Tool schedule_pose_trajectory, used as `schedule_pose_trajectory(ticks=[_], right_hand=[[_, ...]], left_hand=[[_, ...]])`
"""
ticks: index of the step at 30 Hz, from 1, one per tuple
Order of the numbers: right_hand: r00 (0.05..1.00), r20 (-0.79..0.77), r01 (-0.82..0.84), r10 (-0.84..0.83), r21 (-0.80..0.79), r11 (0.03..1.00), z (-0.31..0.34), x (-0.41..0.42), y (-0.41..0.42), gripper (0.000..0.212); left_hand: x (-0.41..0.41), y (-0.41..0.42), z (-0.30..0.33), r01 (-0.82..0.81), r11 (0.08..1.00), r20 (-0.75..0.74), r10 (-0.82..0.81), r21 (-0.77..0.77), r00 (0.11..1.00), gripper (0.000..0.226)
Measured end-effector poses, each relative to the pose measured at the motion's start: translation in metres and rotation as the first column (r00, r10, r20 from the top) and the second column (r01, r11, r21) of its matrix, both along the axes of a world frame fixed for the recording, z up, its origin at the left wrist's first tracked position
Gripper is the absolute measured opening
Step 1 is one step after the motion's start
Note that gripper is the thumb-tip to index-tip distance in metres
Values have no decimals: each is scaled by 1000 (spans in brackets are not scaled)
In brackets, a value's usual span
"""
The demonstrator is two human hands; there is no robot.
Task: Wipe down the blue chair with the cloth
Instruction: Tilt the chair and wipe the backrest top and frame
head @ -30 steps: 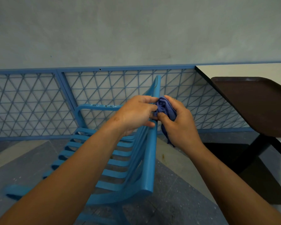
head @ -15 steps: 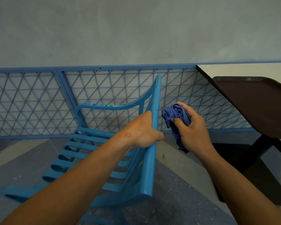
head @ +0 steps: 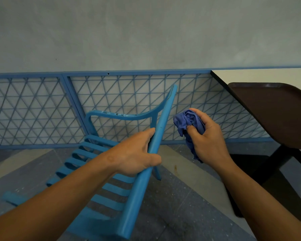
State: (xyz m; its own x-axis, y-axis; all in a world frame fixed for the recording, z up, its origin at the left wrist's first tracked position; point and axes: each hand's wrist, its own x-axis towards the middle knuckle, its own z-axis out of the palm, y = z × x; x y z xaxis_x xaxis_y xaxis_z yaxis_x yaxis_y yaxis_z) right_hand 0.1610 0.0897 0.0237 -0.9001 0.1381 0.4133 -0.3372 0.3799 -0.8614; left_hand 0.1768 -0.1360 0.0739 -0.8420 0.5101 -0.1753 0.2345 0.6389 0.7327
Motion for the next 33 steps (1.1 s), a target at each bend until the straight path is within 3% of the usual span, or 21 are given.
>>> schedule_pose_trajectory(ticks=[5, 9, 13, 19, 23, 28, 31, 33], right_hand=[[983, -150, -87, 107, 138, 987, 6, 12, -23, 52], [920, -309, -136, 239, 319, 938, -13, 27, -50, 37], [917, -355, -72, 183, 303, 950, -26, 6, -52, 29], [948, -315, 134, -47, 262, 956, -21, -46, -34, 25], [943, -330, 104, -32, 202, 974, -28, -26, -45, 26], [946, -321, 34, 36, 210, 977, -37, 19, -49, 28], [964, -263, 5, 51, 209, 978, -25, 22, -47, 26], [966, -257, 15, 44, 224, 975, -16, 14, -47, 25]], left_hand=[[12, -20, -3, 83, 989, 58, -91, 125, 994, 78], [11, -31, -5, 152, 980, 31, -157, 128, 987, 74], [10, -36, -9, 157, 974, 51, -167, 163, 985, 79], [10, -40, -17, 133, 966, 97, -157, 220, 983, 81], [12, -41, -25, 109, 959, 83, -135, 262, 987, 72], [10, -36, -26, -69, 960, 56, 56, 271, 997, 92], [5, -29, -23, -80, 953, 42, 71, 293, 997, 48], [2, -23, -19, -70, 953, 44, 60, 295, 997, 33]])
